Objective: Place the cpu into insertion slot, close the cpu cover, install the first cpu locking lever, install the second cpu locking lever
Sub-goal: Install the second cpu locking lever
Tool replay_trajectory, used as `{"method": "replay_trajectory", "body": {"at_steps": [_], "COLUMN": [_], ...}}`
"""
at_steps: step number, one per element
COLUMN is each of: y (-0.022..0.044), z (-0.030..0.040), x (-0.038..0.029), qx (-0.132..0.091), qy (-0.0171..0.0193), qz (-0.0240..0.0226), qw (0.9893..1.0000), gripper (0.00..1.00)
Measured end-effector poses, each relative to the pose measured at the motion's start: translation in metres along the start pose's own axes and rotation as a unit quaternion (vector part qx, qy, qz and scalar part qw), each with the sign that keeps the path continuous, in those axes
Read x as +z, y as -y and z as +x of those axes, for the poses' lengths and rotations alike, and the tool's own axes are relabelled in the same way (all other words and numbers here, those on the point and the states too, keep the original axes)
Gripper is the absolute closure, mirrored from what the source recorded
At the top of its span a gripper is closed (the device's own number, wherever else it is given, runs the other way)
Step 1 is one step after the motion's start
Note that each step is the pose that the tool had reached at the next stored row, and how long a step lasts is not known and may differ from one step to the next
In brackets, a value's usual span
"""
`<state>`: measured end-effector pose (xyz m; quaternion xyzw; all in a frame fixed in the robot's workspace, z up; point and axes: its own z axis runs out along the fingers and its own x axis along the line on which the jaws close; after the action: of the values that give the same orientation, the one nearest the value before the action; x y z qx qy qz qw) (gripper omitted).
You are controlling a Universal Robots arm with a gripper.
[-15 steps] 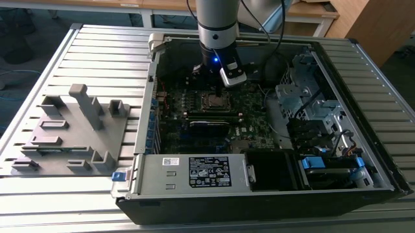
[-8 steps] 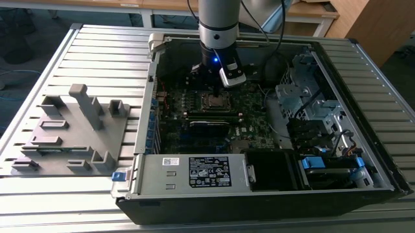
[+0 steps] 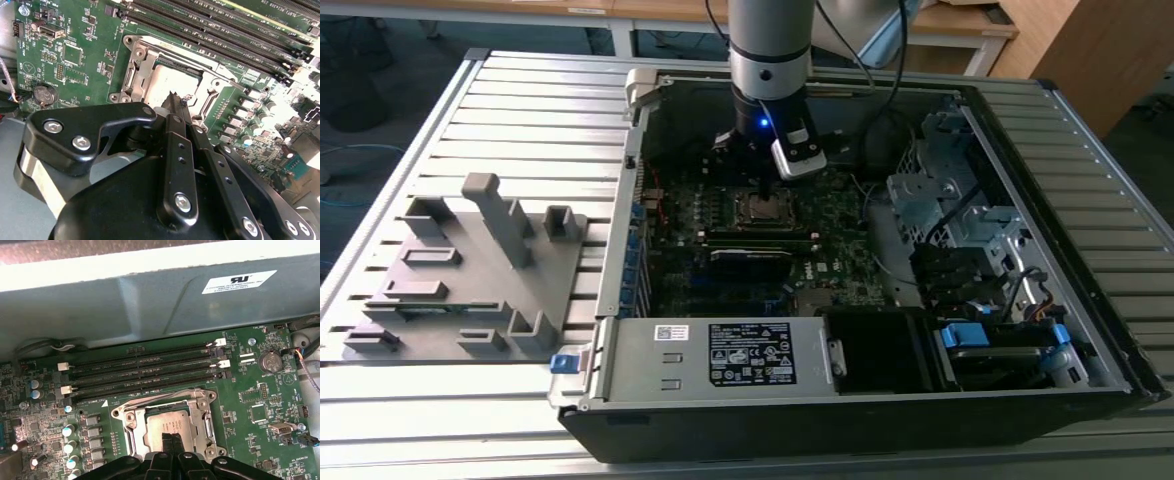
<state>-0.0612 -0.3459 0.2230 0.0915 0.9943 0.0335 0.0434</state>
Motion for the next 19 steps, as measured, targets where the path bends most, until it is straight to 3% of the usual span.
{"method": "replay_trajectory", "body": {"at_steps": [6, 10, 19], "y": [-0.0004, -0.0007, -0.0013], "z": [-0.0014, -0.003, -0.0058], "x": [-0.0019, -0.0018, -0.0016], "qx": [-0.003, -0.006, -0.006], "qy": [-0.0024, -0.0042, -0.004], "qz": [0.0017, 0.0079, 0.0088], "qw": [1.0, 0.9999, 0.9999], "gripper": [0.9, 0.9, 0.9]}}
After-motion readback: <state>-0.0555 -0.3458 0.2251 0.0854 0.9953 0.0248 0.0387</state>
